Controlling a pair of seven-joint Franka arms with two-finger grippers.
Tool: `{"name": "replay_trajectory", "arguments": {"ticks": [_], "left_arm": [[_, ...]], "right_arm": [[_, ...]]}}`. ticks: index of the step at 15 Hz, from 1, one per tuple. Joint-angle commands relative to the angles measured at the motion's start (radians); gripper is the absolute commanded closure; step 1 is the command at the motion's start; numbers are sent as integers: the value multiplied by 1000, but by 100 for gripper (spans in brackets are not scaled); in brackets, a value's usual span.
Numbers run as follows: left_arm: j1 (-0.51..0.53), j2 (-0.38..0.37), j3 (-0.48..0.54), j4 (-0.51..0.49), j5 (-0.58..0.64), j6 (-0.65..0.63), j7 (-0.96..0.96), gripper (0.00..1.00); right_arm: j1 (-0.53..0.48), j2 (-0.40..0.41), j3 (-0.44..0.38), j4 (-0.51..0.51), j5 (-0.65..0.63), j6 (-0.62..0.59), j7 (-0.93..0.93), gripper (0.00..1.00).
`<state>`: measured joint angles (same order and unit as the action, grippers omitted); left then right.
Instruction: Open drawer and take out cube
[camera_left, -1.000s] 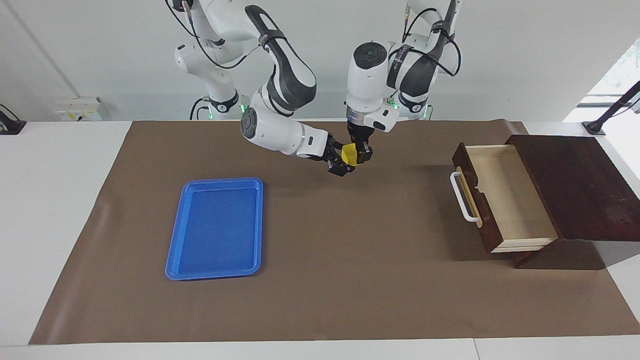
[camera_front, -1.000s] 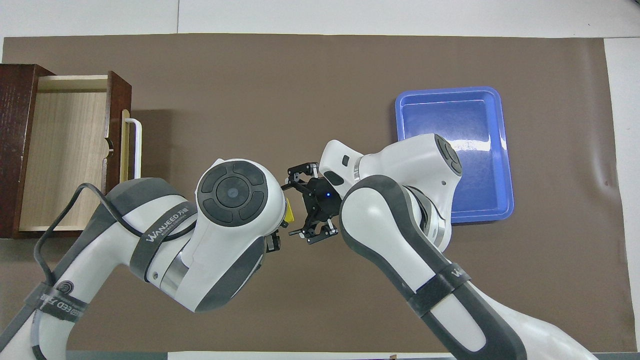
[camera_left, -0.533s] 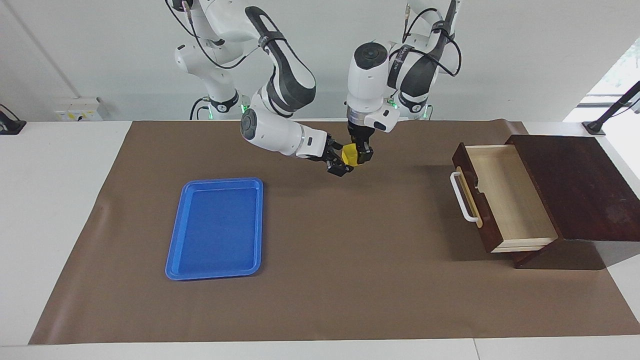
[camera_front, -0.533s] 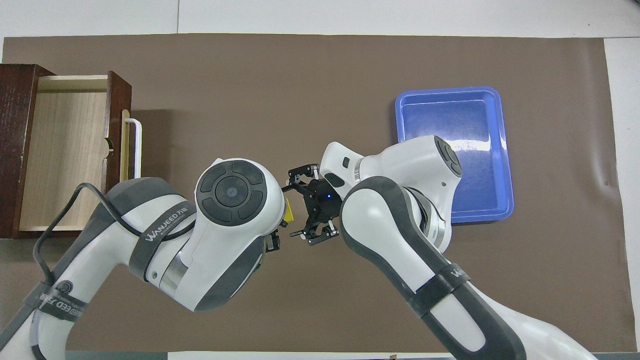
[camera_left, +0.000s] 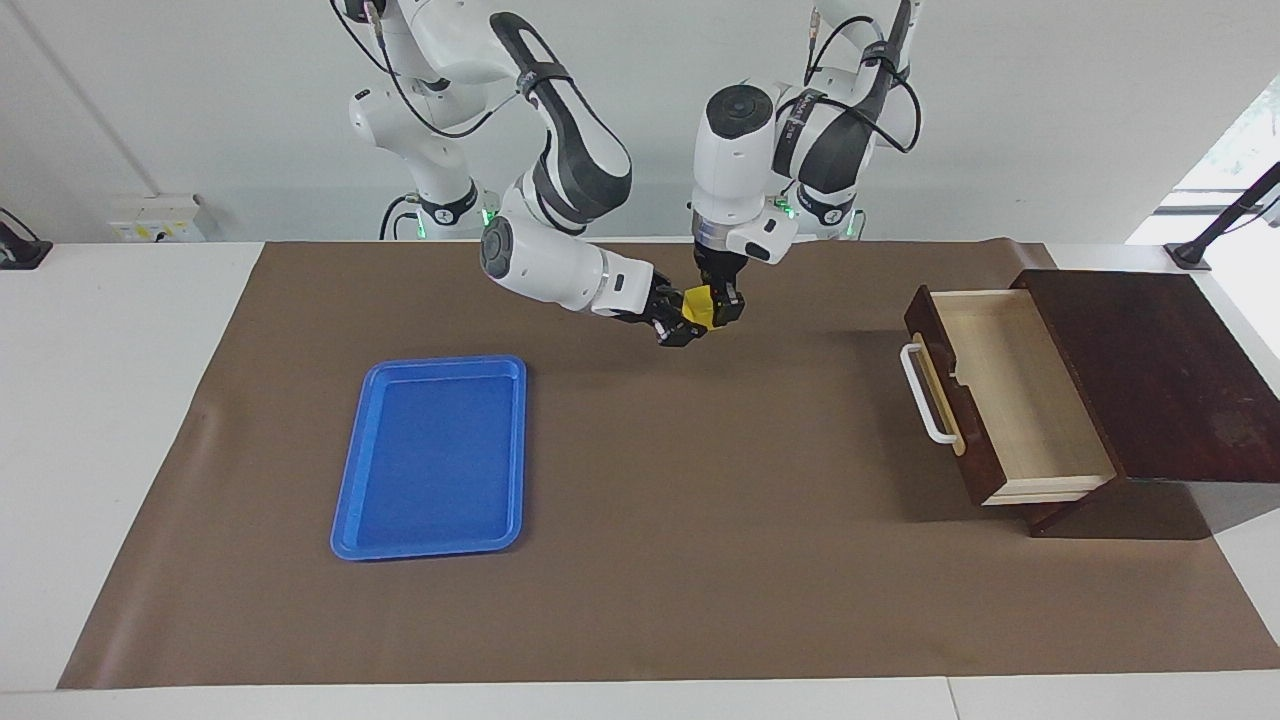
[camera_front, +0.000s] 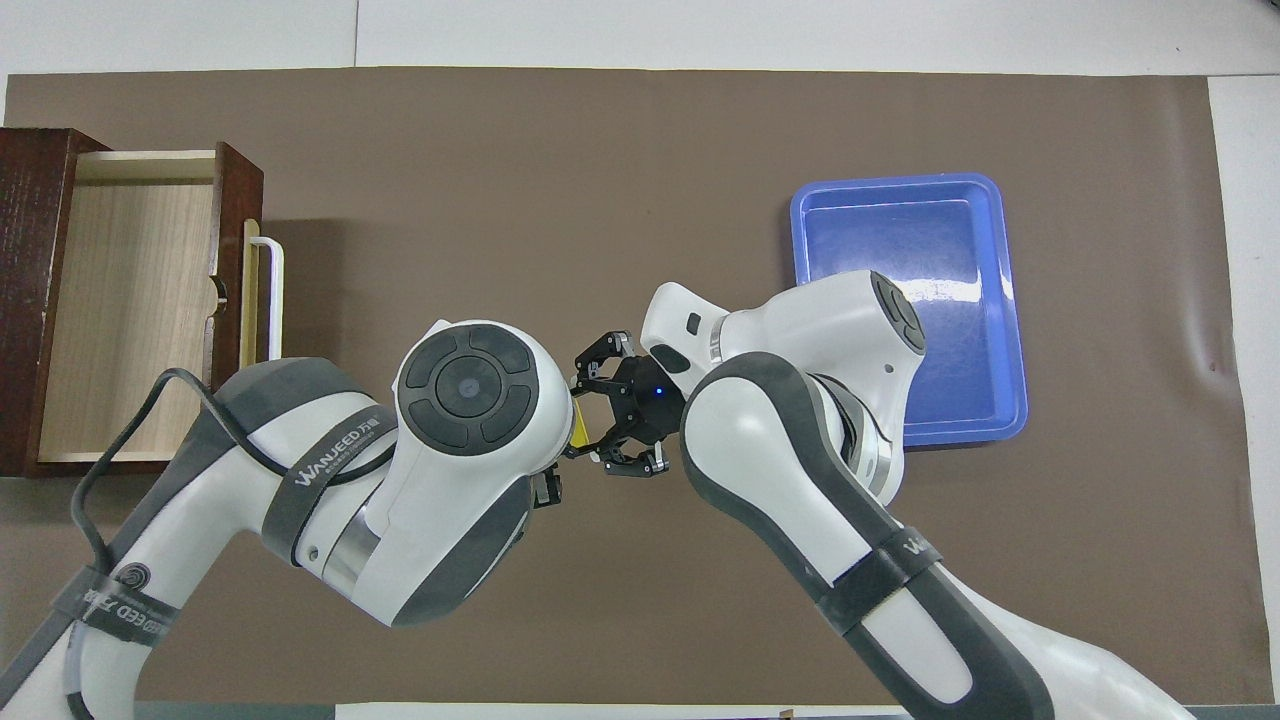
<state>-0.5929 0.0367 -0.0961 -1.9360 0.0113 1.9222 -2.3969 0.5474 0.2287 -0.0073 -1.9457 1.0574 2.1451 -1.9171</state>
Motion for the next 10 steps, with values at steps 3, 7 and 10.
{"name": "replay_trajectory", "arguments": {"ticks": [3,7,10], "left_arm": [[7,-31,2,-26,-11,4,19,100],[4,-32,2,-26,-11,4,22,92],[5,-31,4,-23,-11,1,22,11]], "right_arm": [[-4,-28,6,-29,-17,-4,-14,100],[-9,-29,7,-27,-16,-8,-11,100],[-9,-28,7,-24,-16,-10,-10,100]]}}
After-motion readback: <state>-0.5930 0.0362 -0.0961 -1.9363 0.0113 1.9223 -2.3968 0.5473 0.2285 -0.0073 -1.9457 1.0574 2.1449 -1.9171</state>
